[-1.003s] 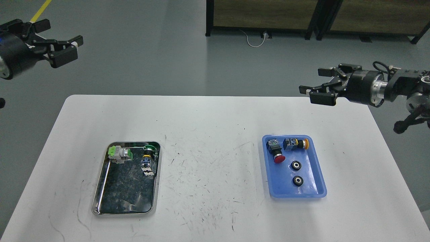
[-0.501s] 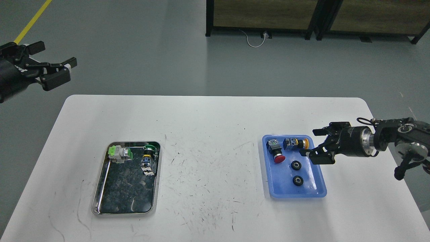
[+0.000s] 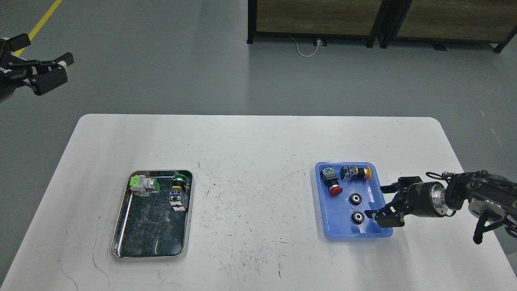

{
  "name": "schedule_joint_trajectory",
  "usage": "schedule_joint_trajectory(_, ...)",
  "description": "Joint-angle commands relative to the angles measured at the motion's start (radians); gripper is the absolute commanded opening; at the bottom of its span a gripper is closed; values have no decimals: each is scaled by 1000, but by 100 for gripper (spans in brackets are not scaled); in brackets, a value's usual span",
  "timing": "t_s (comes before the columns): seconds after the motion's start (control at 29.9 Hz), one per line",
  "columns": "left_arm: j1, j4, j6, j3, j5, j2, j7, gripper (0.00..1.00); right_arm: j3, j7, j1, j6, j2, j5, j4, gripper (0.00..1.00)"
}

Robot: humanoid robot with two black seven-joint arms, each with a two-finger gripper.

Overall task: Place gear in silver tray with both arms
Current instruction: 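Reach the right gripper down to a black gear in the blue tray, then close the right gripper on the black gear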

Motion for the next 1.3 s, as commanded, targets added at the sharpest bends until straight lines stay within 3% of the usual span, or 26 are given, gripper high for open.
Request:
schedule_joint_trajectory(0.0, 0, 1, 5, -4, 1, 1, 0, 98, 3, 10, -1, -35, 36, 0, -24, 96)
schedule_joint_trajectory(0.84, 0, 15, 6, -11, 1, 5, -2, 98, 1, 28, -4, -91, 157, -34, -134, 87)
schedule_joint_trajectory(1.27, 0, 16, 5, -10, 1, 15, -2, 98, 1, 28, -3, -75, 154, -37, -130, 53)
